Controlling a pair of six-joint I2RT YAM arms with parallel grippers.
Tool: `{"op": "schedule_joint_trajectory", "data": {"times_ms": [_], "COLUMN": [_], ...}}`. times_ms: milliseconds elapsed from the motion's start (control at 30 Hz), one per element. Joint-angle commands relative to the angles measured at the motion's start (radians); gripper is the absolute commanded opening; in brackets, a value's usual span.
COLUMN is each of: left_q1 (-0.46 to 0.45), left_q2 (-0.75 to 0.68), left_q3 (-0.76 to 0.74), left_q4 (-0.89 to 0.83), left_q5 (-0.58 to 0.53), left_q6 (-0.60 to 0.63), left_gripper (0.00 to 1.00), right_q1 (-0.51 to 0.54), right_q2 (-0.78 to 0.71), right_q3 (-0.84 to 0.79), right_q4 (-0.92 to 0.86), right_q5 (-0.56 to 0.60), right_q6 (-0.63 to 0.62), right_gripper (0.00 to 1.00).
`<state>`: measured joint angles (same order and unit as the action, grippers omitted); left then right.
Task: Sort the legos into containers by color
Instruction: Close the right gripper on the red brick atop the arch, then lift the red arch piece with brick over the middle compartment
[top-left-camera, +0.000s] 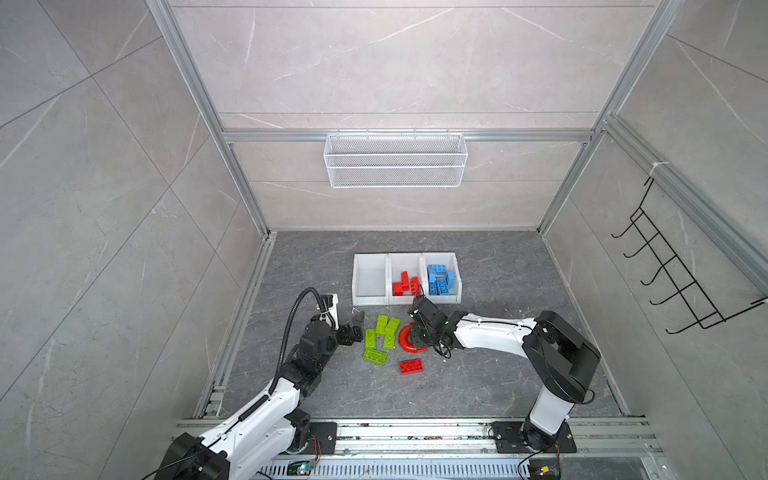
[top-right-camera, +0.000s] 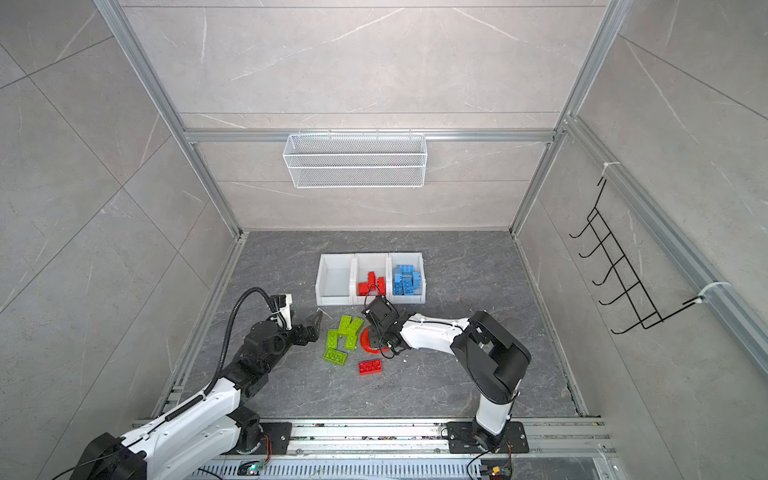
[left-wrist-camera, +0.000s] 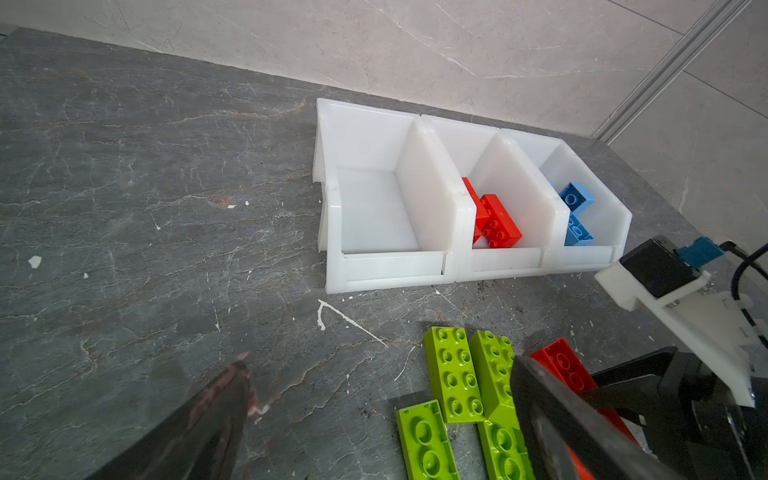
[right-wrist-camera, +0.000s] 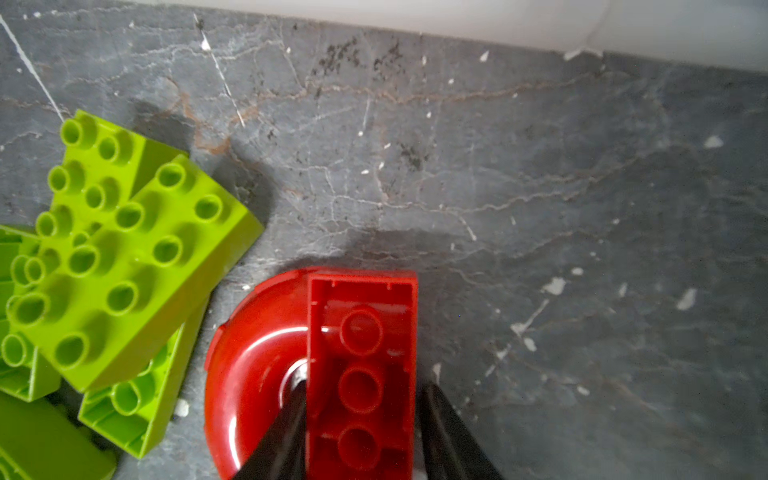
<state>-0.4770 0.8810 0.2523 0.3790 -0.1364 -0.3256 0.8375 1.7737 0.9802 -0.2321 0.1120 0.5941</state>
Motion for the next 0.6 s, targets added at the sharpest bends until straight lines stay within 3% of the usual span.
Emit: {"op": "schedule_joint_trajectory", "data": {"times_ms": [0,500,567], "left_q1": [0.005,0.005,0.006], "left_q2": [-0.006,-0.001,-0.008], "left_q3": [0.025,0.025,0.040], "left_q4": [0.027,0.025,0.014], "left_q5": [0.005,-0.004,0.041], "left_q6": [-0.003,-0.003,-0.013], "left_gripper": [1.00,1.00,1.00], "right_q1": [0.005,0.005,0.003], "right_q2": [-0.023,-0.128,-0.148], "right_q3": [-0.020,-0.163,-0.184], "right_q4": [-0.012,0.062,0.068], "right_q5": [0.013,0.029,0.030], "right_q6": [0.009,0.026,0.027], "right_gripper": [0.41,0.31,0.30]}}
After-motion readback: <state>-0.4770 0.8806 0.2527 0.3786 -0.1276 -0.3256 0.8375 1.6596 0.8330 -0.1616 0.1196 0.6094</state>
